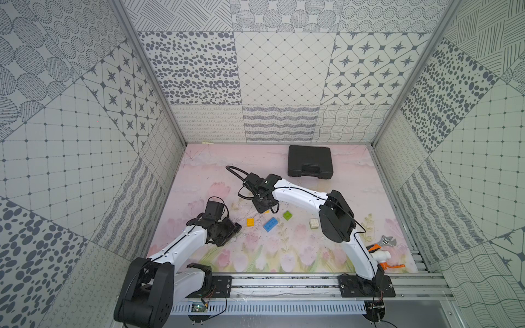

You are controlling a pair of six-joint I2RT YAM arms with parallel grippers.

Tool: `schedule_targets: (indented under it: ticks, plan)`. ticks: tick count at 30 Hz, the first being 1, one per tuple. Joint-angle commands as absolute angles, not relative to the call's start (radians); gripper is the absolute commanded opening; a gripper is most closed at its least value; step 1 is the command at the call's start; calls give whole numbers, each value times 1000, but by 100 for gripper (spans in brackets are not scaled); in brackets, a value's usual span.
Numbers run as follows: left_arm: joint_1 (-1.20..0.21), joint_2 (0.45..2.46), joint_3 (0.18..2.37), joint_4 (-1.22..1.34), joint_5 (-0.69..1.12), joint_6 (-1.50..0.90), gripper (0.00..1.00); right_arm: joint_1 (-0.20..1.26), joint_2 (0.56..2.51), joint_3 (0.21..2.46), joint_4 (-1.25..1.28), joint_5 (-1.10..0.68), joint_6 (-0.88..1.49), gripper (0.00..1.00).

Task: Assemble the number 4 with lego
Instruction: Move the lego brick at the center of the board.

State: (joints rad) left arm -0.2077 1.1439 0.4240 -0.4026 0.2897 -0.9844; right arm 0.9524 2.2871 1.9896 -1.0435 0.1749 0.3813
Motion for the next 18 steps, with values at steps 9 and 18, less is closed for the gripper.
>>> schedule_targets:
  ticks: [9, 18]
  plan:
    - [-206, 1178, 412, -487, 258, -971, 0, 936, 2350, 1995, -1016, 135, 338, 29]
    - [-206, 1182, 418, -488, 261, -961, 0, 919, 2385, 1950, -1019, 96, 304, 29]
